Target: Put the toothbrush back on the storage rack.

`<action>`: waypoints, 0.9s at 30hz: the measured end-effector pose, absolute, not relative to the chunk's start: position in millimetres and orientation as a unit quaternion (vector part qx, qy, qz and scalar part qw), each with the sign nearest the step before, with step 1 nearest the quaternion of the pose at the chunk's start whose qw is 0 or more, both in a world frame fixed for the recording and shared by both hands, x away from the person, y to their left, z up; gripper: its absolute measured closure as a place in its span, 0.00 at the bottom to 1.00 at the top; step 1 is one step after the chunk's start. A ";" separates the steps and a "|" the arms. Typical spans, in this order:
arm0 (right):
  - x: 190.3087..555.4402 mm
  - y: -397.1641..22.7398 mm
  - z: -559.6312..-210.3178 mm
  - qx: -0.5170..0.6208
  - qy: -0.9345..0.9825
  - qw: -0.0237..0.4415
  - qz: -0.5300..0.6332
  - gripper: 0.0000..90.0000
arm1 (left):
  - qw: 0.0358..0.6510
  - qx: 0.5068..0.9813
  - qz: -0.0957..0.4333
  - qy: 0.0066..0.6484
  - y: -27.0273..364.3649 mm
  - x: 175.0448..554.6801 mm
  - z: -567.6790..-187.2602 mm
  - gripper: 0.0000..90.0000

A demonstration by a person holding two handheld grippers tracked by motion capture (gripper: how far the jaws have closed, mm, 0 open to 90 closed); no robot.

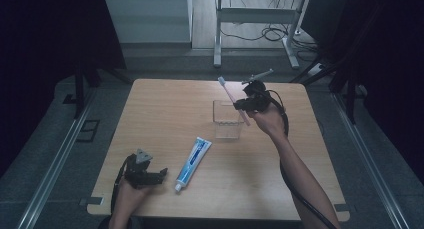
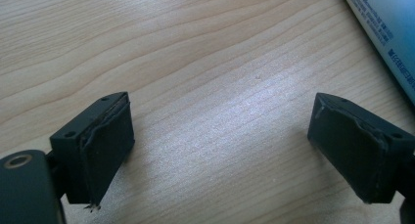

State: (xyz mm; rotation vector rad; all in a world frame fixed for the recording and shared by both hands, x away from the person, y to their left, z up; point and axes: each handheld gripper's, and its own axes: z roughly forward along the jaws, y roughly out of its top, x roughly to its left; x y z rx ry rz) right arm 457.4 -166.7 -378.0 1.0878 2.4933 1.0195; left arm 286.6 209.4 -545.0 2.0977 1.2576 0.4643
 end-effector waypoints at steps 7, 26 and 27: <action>464.1 -163.2 -377.3 0.377 0.846 0.118 0.358 0.87 | 0.321 0.798 0.177 0.479 209.3 286.6 -545.0 0.11; 477.8 -148.3 -393.1 0.383 0.837 0.127 0.369 0.87 | 0.321 0.798 0.177 0.478 209.4 286.7 -545.1 0.11; 478.6 -147.9 -394.6 0.382 0.838 0.128 0.369 0.87 | 0.321 0.798 0.176 0.478 209.4 286.7 -545.1 0.11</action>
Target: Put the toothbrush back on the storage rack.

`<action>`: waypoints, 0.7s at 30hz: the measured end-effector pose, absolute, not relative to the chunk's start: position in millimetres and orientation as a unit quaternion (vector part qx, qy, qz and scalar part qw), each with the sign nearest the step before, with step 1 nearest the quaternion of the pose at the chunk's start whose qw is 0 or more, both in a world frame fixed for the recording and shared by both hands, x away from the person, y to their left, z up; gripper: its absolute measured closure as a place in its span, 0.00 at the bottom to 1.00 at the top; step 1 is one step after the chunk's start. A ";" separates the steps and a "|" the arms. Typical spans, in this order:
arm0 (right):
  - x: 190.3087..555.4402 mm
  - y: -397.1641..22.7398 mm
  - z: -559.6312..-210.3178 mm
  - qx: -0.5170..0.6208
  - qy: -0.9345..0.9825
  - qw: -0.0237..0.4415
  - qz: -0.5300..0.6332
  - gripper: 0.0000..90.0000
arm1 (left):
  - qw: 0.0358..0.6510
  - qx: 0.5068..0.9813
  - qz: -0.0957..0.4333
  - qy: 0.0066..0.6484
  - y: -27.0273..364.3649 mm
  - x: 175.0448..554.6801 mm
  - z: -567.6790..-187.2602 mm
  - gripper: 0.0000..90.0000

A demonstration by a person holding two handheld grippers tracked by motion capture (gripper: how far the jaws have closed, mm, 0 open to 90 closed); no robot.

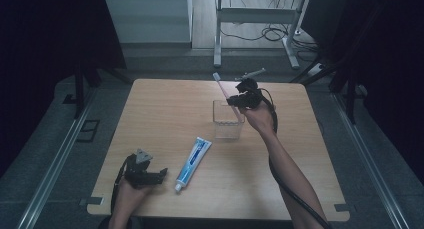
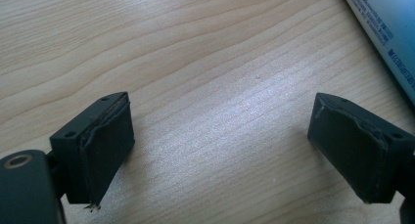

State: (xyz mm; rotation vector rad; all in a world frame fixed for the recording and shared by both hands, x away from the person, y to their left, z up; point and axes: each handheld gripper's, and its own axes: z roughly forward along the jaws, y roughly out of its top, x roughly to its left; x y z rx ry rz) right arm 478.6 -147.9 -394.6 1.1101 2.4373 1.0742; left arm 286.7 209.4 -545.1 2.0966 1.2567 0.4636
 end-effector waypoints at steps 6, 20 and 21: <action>480.8 -145.5 -403.7 0.382 0.838 0.129 0.368 0.87 | 0.319 0.800 0.176 0.477 209.7 286.7 -544.9 0.11; 483.4 -141.2 -425.0 0.380 0.846 0.127 0.352 0.87 | 0.320 0.800 0.176 0.477 209.7 286.7 -544.9 0.11; 483.5 -141.0 -426.5 0.380 0.846 0.128 0.351 0.87 | 0.320 0.800 0.176 0.477 209.7 286.7 -544.9 0.11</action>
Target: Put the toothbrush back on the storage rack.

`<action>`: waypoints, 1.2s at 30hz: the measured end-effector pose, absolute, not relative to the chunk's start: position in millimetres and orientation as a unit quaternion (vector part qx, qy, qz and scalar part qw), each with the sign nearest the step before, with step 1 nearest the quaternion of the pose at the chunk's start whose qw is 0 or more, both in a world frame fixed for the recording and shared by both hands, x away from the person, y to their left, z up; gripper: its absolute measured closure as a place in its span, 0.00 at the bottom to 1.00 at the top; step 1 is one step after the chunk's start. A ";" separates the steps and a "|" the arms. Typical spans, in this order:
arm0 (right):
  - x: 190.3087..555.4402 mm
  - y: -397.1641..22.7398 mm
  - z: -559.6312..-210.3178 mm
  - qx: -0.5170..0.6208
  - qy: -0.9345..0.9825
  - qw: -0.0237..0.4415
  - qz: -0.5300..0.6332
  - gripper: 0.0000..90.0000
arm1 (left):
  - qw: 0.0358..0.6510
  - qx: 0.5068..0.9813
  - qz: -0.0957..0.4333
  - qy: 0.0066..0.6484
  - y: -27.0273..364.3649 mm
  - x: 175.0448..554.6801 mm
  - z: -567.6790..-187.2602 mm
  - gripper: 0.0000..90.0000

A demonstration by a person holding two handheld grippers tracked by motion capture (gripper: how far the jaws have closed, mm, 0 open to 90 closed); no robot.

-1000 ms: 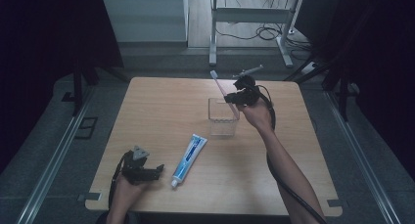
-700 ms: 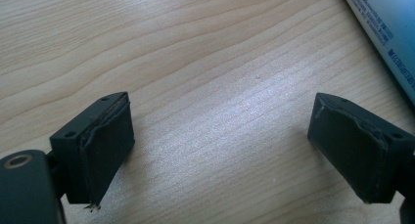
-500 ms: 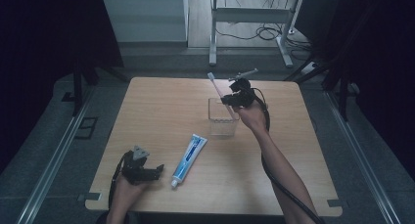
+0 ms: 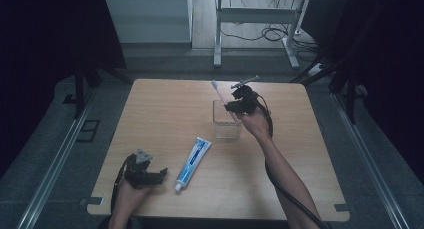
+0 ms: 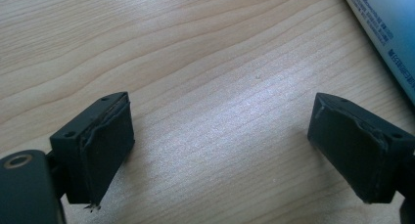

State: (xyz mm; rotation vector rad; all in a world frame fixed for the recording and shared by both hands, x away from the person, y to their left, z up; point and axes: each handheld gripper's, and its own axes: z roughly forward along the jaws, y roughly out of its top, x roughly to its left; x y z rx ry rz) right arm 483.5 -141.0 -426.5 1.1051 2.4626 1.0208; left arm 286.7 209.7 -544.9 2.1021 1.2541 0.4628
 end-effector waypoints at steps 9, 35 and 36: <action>483.9 -139.2 -435.9 0.380 0.850 0.127 0.342 0.87 | 0.320 0.799 0.176 0.478 209.6 286.7 -545.0 0.11; 485.0 -128.1 -452.7 0.371 0.873 0.116 0.294 0.87 | 0.319 0.800 0.176 0.477 209.8 286.7 -544.9 0.11; 485.2 -127.9 -452.7 0.371 0.874 0.114 0.293 0.87 | 0.319 0.800 0.176 0.477 209.8 286.7 -544.9 0.11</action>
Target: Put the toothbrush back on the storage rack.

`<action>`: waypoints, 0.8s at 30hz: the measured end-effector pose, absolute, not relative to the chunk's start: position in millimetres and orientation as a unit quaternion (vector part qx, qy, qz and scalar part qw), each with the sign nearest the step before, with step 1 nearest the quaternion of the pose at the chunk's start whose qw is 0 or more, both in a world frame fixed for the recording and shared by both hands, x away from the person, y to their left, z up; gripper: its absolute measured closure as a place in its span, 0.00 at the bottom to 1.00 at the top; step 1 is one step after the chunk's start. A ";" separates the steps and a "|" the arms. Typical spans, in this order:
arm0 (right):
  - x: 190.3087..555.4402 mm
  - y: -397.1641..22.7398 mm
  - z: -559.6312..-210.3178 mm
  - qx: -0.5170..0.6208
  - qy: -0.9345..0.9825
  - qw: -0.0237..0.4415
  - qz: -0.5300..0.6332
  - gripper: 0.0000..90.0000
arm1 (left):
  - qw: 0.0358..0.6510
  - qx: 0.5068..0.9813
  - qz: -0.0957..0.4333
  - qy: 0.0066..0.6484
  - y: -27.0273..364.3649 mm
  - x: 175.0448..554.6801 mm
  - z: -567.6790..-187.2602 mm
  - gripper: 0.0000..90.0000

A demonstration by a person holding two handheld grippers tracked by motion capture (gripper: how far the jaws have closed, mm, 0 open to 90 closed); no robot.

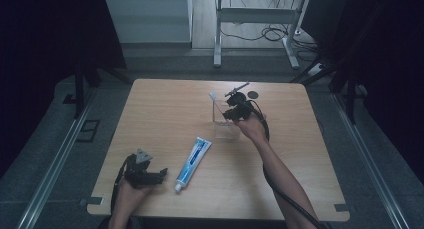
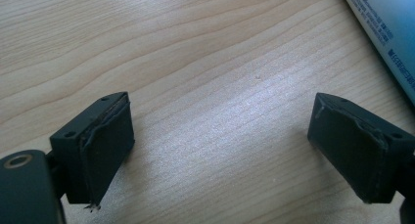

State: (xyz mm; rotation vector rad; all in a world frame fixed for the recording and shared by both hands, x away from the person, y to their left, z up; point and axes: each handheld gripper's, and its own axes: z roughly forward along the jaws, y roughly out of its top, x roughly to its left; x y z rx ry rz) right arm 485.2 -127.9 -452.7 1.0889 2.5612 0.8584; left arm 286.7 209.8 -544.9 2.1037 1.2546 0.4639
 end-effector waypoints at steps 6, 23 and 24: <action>484.9 -127.7 -452.4 0.371 0.875 0.116 0.288 0.85 | 0.321 0.798 0.177 0.479 209.4 286.7 -545.1 0.11; 473.5 -134.5 -438.2 0.357 0.874 0.118 0.309 0.65 | 0.322 0.797 0.177 0.479 209.2 286.7 -545.2 0.11; 472.5 -135.0 -437.1 0.356 0.873 0.118 0.311 0.65 | 0.322 0.797 0.177 0.479 209.2 286.7 -545.2 0.11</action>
